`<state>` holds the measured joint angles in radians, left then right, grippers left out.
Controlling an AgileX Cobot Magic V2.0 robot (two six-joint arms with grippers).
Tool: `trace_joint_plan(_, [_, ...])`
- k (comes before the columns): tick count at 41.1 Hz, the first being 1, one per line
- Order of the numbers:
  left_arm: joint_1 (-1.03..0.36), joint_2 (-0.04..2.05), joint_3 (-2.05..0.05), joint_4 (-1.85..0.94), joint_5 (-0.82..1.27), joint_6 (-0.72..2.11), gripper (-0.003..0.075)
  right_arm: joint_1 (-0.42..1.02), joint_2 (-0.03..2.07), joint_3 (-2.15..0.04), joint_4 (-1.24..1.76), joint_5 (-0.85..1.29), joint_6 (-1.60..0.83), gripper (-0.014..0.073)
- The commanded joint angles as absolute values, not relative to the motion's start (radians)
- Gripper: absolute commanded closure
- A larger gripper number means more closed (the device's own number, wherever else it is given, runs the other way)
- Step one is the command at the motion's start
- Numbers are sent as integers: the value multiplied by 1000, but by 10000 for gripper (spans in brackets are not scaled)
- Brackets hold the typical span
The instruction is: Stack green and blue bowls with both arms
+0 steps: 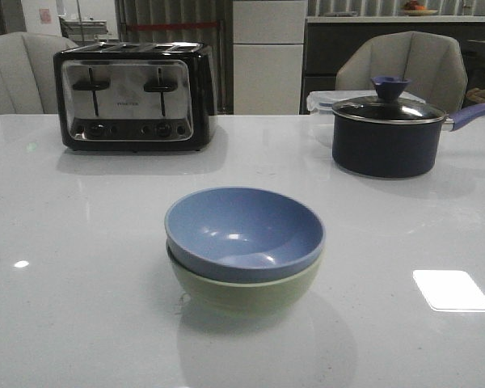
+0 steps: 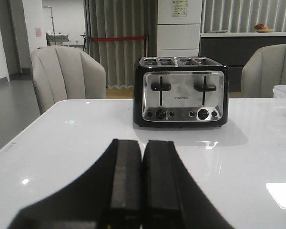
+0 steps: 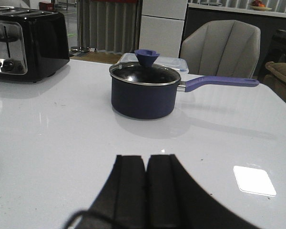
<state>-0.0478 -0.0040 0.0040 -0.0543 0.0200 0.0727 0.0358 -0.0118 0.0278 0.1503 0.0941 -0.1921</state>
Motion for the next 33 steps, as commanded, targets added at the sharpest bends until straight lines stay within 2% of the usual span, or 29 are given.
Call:
trace_joint_plan(1, [-52, -24, 7, -63, -59, 63, 627, 35, -29, 25, 157, 0, -201, 566])
trace_joint_plan(6, [-52, -24, 7, -63, -59, 63, 627, 35, -29, 25, 154, -25, -173, 566])
trace_joint_plan(13, [-52, -24, 7, -63, -59, 63, 627, 23, -30, 25, -12, -100, 71, 566])
trace_joint_plan(33, [-52, -24, 7, -63, -59, 63, 627, -7, -30, 25, -32, -100, 71, 566])
